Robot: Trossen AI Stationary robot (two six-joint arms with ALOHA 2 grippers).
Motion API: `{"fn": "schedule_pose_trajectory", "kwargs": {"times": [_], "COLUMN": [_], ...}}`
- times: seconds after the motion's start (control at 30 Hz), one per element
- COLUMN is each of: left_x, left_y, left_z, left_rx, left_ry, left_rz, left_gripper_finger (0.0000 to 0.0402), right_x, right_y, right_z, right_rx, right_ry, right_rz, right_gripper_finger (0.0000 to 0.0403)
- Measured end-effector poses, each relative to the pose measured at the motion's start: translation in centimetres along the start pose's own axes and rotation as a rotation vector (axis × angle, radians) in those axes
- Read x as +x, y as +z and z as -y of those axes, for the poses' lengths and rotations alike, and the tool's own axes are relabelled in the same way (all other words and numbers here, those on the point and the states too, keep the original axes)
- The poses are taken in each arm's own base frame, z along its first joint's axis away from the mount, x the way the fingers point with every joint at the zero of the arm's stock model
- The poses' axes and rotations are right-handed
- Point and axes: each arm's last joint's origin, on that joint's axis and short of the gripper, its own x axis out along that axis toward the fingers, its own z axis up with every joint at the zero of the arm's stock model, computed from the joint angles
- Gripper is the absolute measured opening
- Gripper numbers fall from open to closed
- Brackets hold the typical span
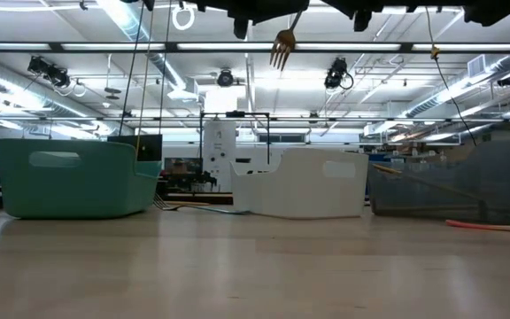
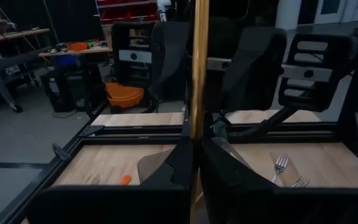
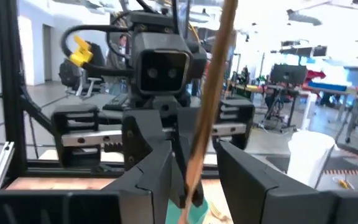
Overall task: Sort silverware by color (type)
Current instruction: Put the gold fork into the black bin
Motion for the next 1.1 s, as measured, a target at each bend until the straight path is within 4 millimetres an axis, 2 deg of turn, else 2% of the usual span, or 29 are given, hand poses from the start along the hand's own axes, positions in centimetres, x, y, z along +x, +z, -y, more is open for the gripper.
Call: {"fn": "schedule_pose_trajectory", "kwargs": {"times": [0.2, 0.43, 0.6, 0.7, 0.93, 1.1], "left_x": [0.0, 0.0, 0.0, 0.0, 0.0, -0.2], "left_y": [0.0, -0.1, -0.1, -0.3, -0.6, -1.5], "left_z": [0.1, 0.1, 0.1, 0.1, 0.0, 0.4], "left_rx": [0.001, 0.009, 0.009, 0.004, 0.004, 0.014], "left_ry": [-0.022, -0.024, -0.022, -0.001, 0.012, 0.0], "left_rz": [0.001, -0.006, -0.008, -0.03, -0.061, -0.155], "left_gripper_finger": [0.002, 0.002, 0.0023, 0.0045, 0.0134, 0.0153], "right_x": [0.1, 0.3, 0.3, 0.3, 0.3, 0.2], "right_y": [0.0, -0.3, -0.4, -0.6, -1.1, -1.9], "right_z": [0.3, 0.4, 0.5, 0.5, 0.5, 0.5], "right_rx": [-0.01, -0.008, -0.001, -0.004, -0.02, 0.006], "right_ry": [0.004, 0.002, -0.008, -0.012, -0.038, -0.049], "right_rz": [0.012, -0.002, -0.011, -0.036, -0.089, -0.171], "right_gripper_finger": [0.0117, 0.0024, 0.0027, 0.0027, 0.0028, 0.0029]}}
